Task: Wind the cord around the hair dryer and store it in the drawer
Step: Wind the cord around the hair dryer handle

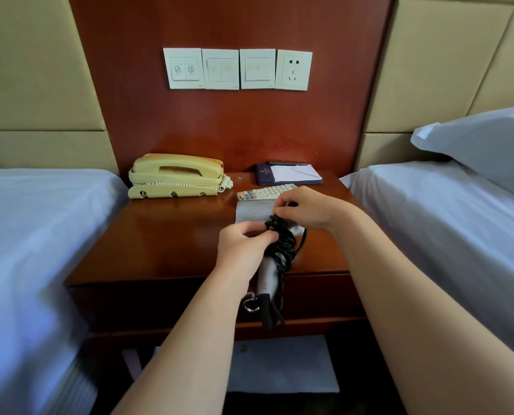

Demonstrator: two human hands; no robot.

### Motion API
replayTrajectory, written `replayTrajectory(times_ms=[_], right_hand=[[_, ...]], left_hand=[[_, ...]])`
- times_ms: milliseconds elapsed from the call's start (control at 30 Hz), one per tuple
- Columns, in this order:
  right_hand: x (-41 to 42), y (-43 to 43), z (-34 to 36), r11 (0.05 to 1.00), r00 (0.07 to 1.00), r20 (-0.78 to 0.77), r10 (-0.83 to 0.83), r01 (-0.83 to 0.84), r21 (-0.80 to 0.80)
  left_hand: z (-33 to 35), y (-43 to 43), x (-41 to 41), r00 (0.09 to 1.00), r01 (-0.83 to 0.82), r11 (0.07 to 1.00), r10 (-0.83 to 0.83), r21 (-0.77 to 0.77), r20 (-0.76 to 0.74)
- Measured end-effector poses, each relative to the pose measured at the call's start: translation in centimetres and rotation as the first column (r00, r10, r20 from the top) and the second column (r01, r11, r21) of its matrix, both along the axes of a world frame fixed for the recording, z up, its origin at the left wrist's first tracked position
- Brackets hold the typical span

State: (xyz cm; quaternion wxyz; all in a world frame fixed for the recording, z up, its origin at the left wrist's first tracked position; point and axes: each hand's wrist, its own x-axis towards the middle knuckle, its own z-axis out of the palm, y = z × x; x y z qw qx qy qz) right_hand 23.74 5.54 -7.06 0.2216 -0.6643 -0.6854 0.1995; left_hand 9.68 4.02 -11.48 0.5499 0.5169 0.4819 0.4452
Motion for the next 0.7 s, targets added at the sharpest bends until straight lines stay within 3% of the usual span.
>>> replayTrajectory(times_ms=[333, 467, 567, 700], right_hand=[[-1.8, 0.3, -1.5, 0.986, 0.957, 0.258, -0.136, 0.106, 0.125], [-2.9, -0.4, -2.9, 0.958, 0.949, 0.243, -0.2, 0.137, 0.254], [-2.9, -1.0, -4.0, 0.898, 0.97, 0.075, -0.23, 0.182, 0.4], [-2.1, -1.9, -4.2, 0.889, 0.971, 0.04, -0.238, 0.201, 0.412]], left_hand=[[0.2, 0.5, -0.4, 0.996, 0.063, 0.998, -0.061, 0.023, -0.063], [0.0, 1.0, -0.4, 0.989, 0.133, 0.991, -0.132, 0.022, -0.065], [-0.2, 1.1, -0.3, 0.982, 0.178, 0.984, -0.177, 0.021, -0.062], [-0.3, 0.9, 0.1, 0.986, 0.16, 0.986, -0.158, 0.044, -0.046]])
